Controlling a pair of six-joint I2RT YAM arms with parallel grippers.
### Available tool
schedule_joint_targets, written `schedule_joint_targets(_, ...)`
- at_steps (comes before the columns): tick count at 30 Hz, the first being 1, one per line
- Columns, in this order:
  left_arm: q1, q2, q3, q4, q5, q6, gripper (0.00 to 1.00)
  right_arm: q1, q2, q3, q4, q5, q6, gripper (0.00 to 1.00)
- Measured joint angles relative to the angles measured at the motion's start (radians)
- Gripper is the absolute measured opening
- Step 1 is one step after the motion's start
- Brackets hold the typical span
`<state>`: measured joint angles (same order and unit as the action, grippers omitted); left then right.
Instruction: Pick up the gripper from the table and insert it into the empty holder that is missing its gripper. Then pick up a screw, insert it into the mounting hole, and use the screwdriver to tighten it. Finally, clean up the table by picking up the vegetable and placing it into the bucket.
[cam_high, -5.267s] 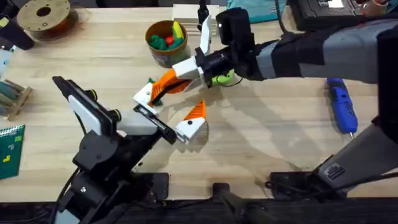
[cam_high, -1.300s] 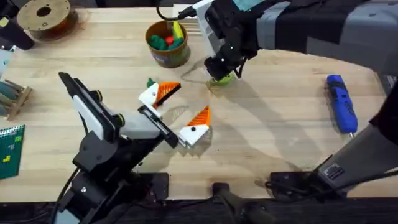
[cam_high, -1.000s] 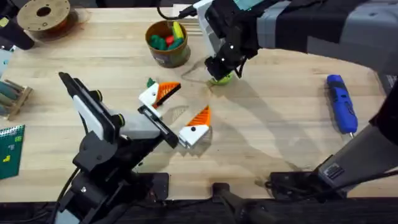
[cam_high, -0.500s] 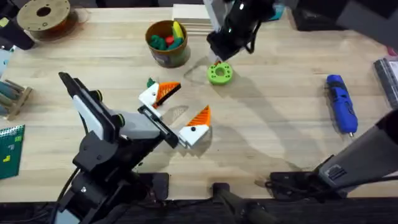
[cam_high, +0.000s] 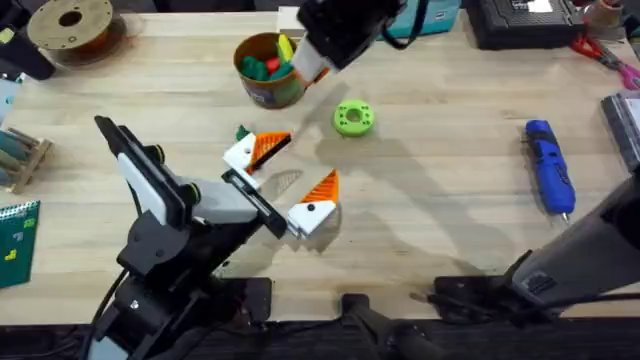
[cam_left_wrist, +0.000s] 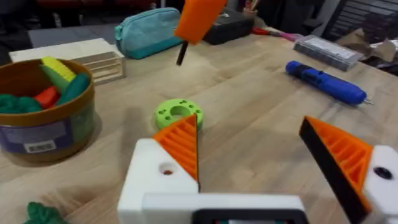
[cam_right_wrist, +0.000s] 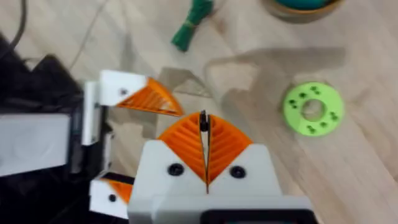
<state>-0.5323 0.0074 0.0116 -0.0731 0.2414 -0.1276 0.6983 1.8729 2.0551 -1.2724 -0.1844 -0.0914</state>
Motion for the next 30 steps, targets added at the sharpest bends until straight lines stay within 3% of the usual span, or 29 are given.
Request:
schedule_joint_targets(9,0.0,0.0,0.0,0.006,0.096,0.0,0.987,0.117,0.0,0.002,-0.019,-0.023,-0.007,0.008)
schedule_joint_targets(17,0.0,0.0,0.0,0.009,0.178,0.0,0.987,0.15,0.0,0.002,-0.039,-0.057,-0.018,0.008)
schedule_joint_targets(30,0.0,0.0,0.0,0.01,0.193,0.0,0.987,0.19,0.0,0.002,-0.061,-0.107,-0.031,0.008)
